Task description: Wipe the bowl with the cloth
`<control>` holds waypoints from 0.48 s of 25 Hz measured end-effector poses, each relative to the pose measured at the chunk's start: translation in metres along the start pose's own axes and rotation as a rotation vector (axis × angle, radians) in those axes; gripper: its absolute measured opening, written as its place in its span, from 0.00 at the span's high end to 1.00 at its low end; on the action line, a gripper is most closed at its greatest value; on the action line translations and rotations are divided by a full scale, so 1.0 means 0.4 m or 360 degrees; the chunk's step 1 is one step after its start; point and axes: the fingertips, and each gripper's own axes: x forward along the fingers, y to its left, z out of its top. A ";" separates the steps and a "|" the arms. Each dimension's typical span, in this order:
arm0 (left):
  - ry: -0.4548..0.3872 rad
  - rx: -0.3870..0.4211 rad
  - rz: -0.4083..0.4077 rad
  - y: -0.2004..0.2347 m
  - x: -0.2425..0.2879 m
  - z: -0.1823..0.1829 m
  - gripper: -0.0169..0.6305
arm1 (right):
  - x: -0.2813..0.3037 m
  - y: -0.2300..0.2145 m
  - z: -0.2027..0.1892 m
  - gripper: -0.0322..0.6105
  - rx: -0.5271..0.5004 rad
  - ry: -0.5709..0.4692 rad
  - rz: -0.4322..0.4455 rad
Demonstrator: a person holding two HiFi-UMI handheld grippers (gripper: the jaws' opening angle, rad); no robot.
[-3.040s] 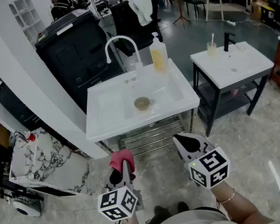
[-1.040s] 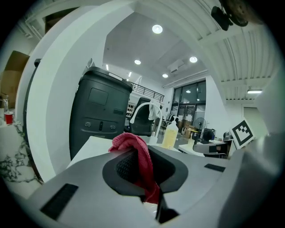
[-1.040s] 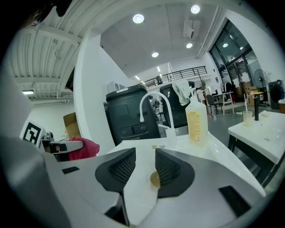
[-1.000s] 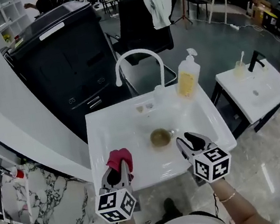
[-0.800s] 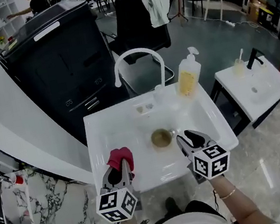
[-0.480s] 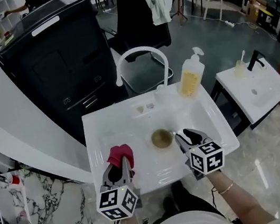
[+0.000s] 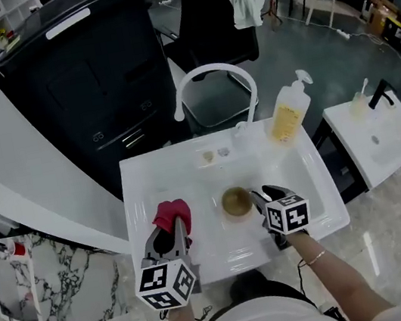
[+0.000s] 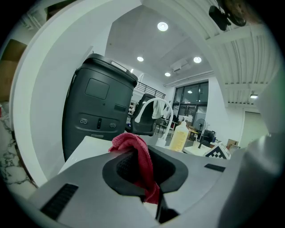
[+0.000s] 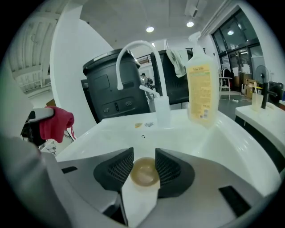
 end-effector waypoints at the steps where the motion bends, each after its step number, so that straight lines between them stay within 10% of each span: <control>1: 0.0008 -0.0004 0.0007 0.002 0.013 0.000 0.91 | 0.021 -0.010 -0.009 0.70 -0.0003 0.0037 0.0003; 12: 0.0108 -0.0038 0.0103 0.019 0.155 -0.025 0.91 | 0.231 -0.113 -0.106 0.70 -0.0021 0.0350 0.0058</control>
